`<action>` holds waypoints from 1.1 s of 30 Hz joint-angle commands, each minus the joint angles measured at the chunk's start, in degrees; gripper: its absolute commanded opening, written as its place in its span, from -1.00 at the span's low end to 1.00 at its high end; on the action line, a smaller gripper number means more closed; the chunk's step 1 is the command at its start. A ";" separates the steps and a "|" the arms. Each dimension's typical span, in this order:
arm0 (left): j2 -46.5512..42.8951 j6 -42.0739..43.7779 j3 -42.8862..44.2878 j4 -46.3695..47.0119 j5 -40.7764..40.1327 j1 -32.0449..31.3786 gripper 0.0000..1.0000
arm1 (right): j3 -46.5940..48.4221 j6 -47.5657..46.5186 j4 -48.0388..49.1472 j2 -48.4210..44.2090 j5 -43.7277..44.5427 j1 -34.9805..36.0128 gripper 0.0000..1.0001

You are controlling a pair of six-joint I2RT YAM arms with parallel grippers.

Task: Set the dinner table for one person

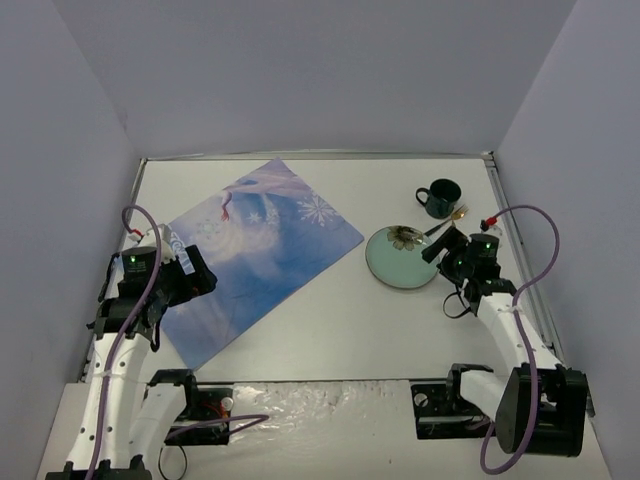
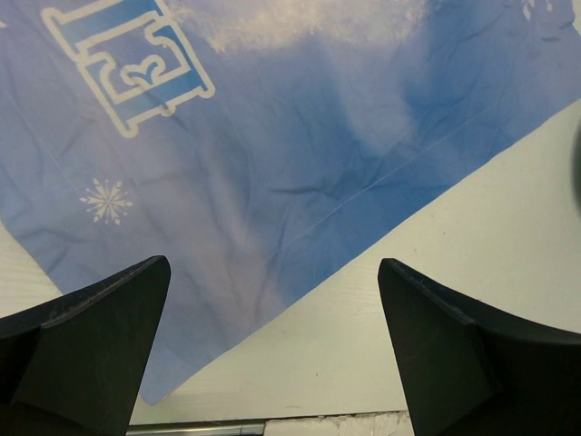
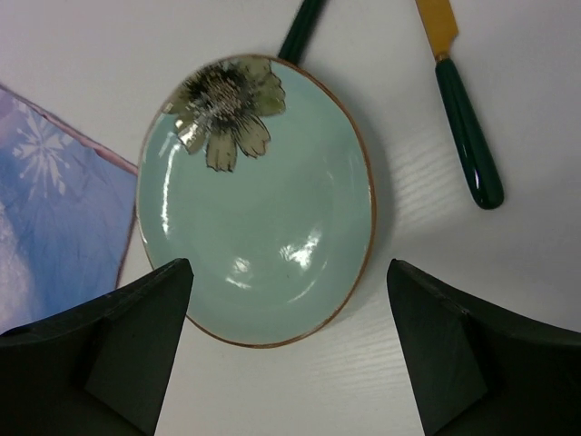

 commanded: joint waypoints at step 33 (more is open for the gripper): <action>-0.91 1.47 0.00 6.13 2.95 -1.17 0.94 | -11.78 15.25 34.34 15.49 -7.08 -0.66 -1.00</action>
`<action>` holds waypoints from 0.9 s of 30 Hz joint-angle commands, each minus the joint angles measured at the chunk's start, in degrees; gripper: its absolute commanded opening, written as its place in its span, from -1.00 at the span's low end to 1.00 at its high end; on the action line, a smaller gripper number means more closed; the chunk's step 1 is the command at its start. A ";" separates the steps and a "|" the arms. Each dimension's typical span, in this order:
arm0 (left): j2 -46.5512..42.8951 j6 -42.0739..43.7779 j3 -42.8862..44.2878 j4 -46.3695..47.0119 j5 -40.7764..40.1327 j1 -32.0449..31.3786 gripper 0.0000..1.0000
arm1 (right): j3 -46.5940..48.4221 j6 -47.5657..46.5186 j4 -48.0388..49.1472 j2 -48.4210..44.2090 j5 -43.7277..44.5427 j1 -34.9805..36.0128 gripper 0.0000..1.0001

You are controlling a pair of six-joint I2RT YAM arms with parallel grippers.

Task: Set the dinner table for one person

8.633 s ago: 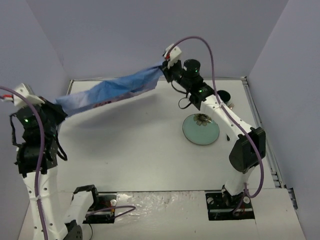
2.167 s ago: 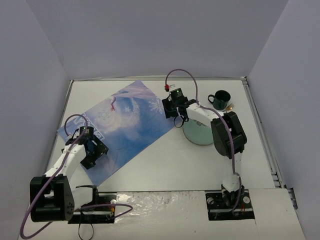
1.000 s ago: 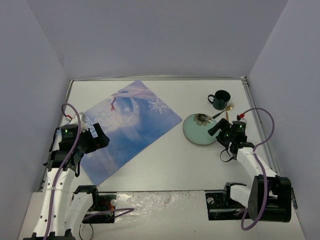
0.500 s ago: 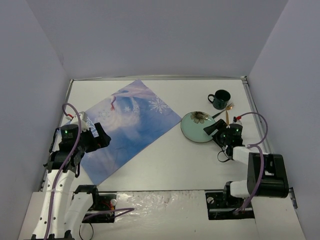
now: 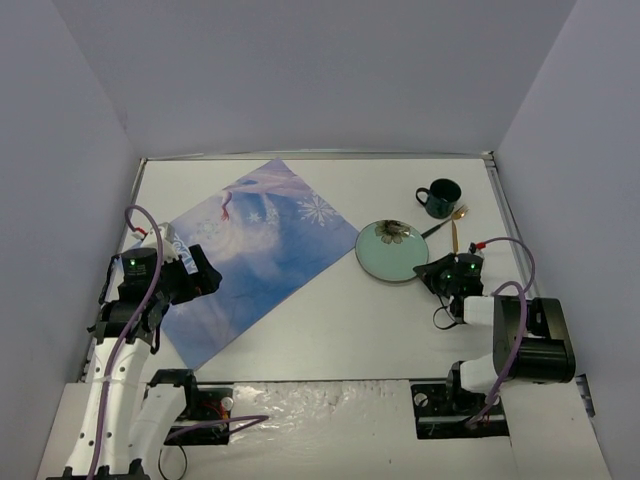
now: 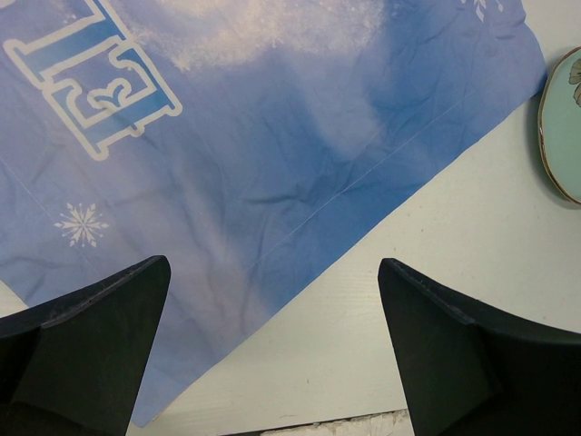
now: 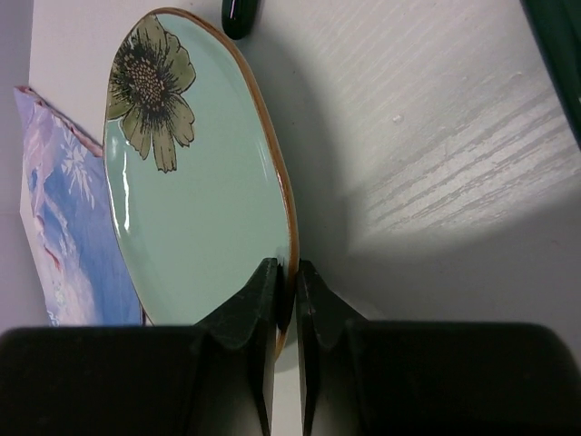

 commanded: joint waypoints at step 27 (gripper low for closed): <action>-0.46 0.39 1.37 2.47 -2.60 0.26 0.94 | 46.76 7.05 6.00 13.54 -9.51 30.75 -1.00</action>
